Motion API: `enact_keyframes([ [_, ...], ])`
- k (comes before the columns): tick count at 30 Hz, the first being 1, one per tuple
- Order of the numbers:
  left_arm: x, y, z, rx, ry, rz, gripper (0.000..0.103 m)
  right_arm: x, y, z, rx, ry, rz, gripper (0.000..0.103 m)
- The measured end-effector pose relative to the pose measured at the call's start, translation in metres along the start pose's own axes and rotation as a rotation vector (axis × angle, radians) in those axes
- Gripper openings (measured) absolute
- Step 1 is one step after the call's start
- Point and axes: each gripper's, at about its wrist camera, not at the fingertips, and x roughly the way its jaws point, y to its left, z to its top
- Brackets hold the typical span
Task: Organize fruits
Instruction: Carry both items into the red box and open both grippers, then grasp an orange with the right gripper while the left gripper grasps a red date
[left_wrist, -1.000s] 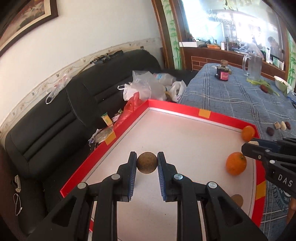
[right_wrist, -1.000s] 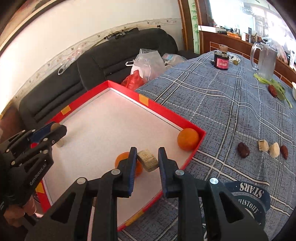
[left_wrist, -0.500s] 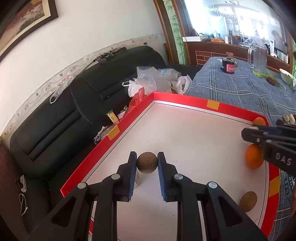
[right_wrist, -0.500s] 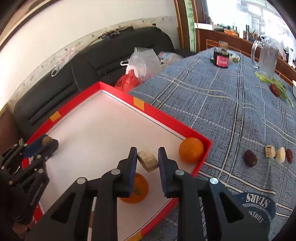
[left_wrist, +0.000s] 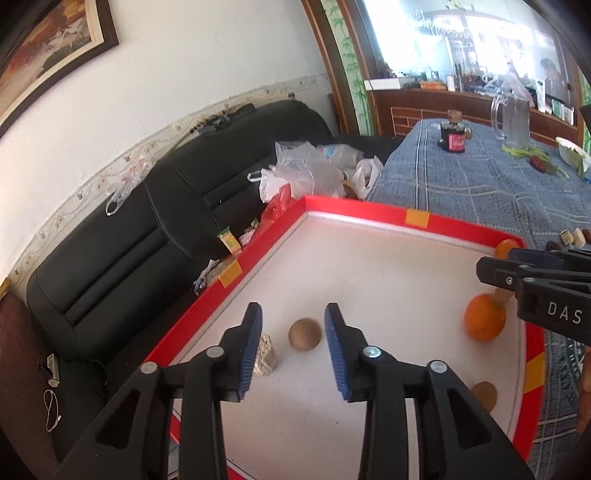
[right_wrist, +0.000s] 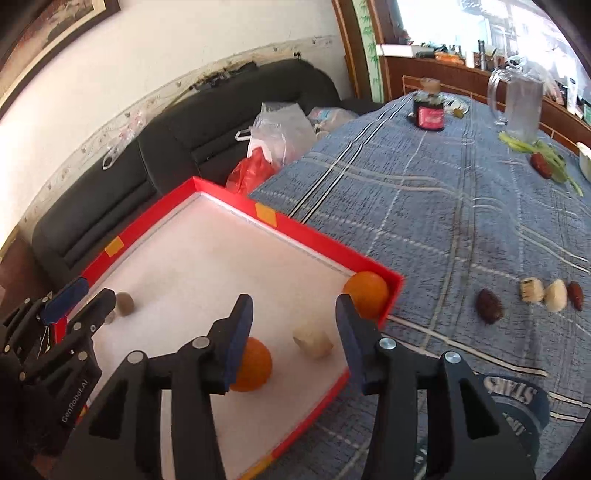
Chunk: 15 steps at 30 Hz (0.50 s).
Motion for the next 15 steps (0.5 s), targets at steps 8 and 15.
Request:
enact_keyframes([
  [8,-0.030,-0.012,0.010,0.021,-0.073,-0.023,0.042,-0.042,-0.028,0.002,0.047,-0.076,-0.003,0.049],
  [15,-0.049,-0.032,0.017,0.055,-0.113,-0.040,0.044,-0.076,-0.059,-0.001,0.091,-0.130,-0.020,0.049],
])
